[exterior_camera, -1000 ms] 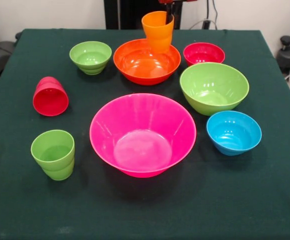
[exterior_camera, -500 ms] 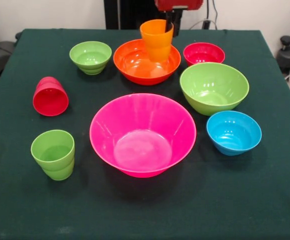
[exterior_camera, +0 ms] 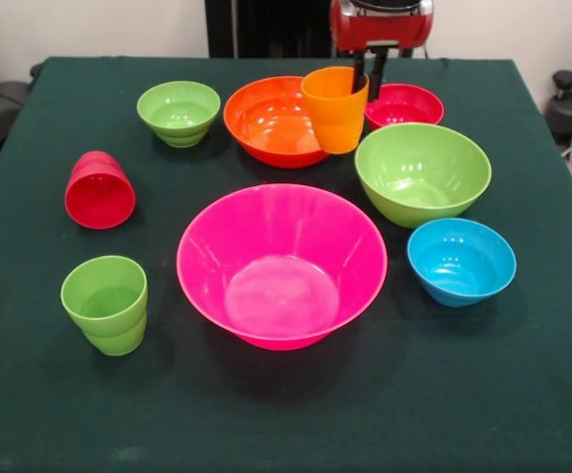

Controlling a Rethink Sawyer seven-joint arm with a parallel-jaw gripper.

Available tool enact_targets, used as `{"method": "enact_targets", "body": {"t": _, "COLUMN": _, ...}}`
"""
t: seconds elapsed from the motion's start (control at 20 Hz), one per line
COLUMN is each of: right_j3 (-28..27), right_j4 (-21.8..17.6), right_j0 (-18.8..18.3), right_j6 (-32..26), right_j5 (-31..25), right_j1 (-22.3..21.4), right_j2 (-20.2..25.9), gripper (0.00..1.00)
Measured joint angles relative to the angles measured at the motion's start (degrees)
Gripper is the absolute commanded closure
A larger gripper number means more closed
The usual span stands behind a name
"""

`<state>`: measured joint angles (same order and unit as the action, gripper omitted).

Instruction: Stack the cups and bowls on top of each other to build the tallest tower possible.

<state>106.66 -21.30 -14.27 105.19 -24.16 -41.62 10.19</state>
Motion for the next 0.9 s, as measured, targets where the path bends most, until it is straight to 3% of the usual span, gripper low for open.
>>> {"method": "enact_targets", "body": {"t": 0.9, "right_j3": -3.9, "right_j4": 5.0, "right_j0": -0.1, "right_j6": 0.0, "right_j5": -7.4, "right_j1": -0.7, "right_j2": 0.0, "gripper": 1.0}}
